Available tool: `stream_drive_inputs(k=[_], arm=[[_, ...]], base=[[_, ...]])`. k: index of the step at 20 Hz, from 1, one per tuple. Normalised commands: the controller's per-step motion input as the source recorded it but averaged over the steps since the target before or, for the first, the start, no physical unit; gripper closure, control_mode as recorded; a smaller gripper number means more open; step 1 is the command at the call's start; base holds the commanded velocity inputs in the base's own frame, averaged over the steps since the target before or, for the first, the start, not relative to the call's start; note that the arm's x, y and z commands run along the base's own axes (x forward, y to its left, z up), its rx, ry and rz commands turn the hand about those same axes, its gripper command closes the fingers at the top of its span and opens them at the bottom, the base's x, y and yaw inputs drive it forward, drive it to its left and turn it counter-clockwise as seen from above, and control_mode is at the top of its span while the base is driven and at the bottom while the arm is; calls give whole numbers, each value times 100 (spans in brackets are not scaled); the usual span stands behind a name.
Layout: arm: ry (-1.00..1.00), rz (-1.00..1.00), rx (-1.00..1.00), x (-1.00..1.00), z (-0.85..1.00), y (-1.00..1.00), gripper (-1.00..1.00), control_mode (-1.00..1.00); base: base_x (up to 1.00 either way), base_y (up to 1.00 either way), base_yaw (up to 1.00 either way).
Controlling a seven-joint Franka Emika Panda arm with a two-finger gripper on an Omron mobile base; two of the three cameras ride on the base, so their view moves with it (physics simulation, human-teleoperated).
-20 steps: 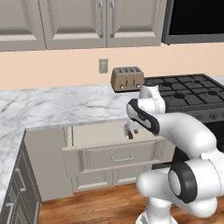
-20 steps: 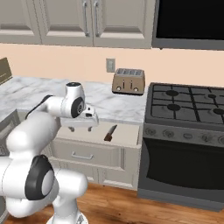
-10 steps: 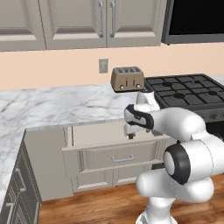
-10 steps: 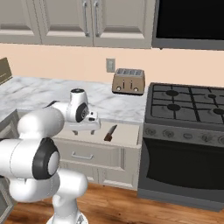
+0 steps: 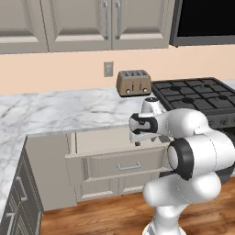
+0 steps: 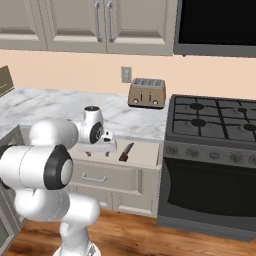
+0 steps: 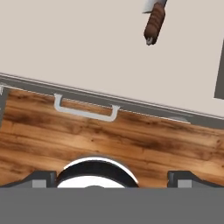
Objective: Pick up the knife from the drawer and place it on the cutting board. Then place the meat from the plate to the cutting board.
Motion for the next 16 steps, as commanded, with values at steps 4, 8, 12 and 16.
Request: stream_drive_inputs(k=[4,8,12,16], arm=[[0,0,7,31,-24,0,-100,-100],[0,0,2,44,-17,0,-100,-100],[0,0,0,44,-12,0,-100,-100],[0,0,0,42,-17,0,-100,-100]], base=[[0,0,0],[0,0,0],[0,0,0],[0,0,0]])
